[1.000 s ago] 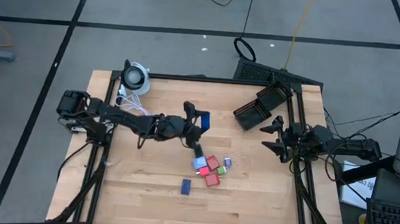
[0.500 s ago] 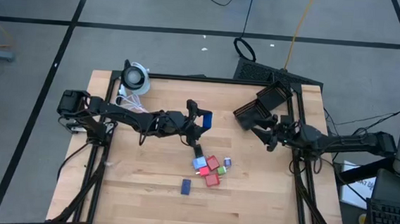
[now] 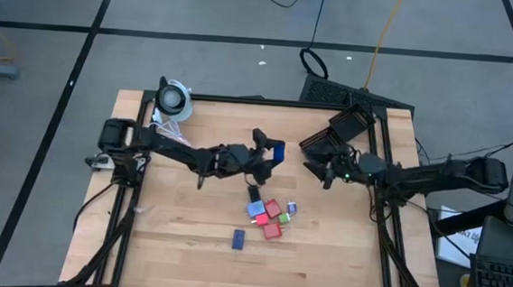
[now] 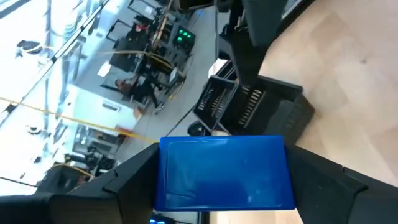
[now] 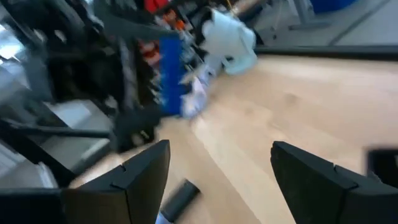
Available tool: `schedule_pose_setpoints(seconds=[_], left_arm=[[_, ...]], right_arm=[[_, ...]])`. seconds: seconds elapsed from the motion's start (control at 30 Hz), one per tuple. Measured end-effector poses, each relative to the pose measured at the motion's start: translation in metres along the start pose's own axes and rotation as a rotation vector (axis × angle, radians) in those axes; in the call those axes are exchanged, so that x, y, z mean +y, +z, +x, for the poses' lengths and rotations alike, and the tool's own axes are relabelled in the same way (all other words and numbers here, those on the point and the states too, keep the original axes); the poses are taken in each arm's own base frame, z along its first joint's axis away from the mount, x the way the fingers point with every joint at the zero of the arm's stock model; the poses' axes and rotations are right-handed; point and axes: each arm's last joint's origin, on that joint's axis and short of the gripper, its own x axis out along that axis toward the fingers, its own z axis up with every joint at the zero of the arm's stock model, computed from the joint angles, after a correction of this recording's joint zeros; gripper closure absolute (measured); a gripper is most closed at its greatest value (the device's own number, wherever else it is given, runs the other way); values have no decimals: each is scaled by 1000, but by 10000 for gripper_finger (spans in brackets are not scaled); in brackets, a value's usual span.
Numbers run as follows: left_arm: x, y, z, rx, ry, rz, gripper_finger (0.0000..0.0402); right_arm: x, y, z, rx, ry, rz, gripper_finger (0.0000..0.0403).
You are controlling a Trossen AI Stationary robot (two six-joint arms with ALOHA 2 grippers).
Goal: Pick & Place Office items
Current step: Put the blue digital timer into the top black bin
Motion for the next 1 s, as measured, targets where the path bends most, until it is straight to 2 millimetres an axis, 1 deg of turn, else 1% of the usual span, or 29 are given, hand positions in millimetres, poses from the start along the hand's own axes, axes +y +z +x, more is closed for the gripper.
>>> schedule_pose_setpoints(seconds=[0.07,0.13,0.27,0.4,0.53,0.6,0.7,0.83,1.0], left_arm=[[-4,6,8,-5,-1,35,111],[-7,13,17,-16,2,58,112],[-10,23,27,-38,7,60,101],[-11,30,27,-52,-13,64,102],[-13,32,26,-45,-16,54,112],[-15,31,26,-35,-30,62,111],[-16,32,26,-35,-32,33,101],[-17,33,25,-40,-35,26,99],[-17,33,25,-40,-38,19,112]], right_arm=[[2,1,6,-10,7,1,135],[0,-2,10,9,-4,-1,135],[5,1,21,-2,34,2,135],[5,-1,28,18,33,0,135],[9,0,34,33,99,2,135],[12,2,37,30,134,1,135],[12,2,38,32,136,-1,137],[12,2,39,36,133,-4,156],[12,1,39,40,137,-6,206]])
